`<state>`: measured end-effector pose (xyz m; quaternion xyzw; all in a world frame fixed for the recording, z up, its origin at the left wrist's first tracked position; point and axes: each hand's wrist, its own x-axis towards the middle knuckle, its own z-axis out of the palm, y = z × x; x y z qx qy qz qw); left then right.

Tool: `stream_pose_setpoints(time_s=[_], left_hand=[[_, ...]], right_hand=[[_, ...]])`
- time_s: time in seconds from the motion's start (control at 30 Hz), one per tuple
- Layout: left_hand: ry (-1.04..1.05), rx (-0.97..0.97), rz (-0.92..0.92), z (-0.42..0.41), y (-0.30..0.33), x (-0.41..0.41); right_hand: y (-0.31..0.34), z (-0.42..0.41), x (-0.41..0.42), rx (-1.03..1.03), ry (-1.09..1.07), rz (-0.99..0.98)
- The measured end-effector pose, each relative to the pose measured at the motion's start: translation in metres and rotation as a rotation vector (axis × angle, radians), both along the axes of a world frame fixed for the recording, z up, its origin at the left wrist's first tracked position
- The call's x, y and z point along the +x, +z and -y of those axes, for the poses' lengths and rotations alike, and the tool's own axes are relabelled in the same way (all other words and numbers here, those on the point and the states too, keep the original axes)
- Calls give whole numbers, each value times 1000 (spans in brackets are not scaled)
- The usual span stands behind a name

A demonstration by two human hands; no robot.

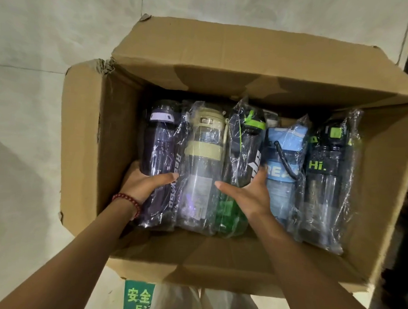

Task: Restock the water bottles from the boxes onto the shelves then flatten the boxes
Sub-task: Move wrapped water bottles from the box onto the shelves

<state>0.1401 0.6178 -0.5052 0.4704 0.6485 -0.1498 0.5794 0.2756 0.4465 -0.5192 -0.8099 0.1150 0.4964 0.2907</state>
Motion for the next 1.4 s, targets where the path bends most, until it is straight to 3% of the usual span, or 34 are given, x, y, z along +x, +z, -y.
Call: stream_pose_setpoints(time_s=[0.37, 0.77, 1.1, 1.4], left_hand=[[-84, 131, -42, 16, 79, 7], [-113, 123, 79, 19, 180, 18], [-116, 188, 222, 12, 355, 56], [-142, 271, 541, 5, 541, 107]], right_hand=[[83, 7, 13, -118, -33, 55], [180, 27, 8, 28, -20, 46], [362, 22, 20, 185, -130, 100], [550, 41, 73, 493, -314, 308]])
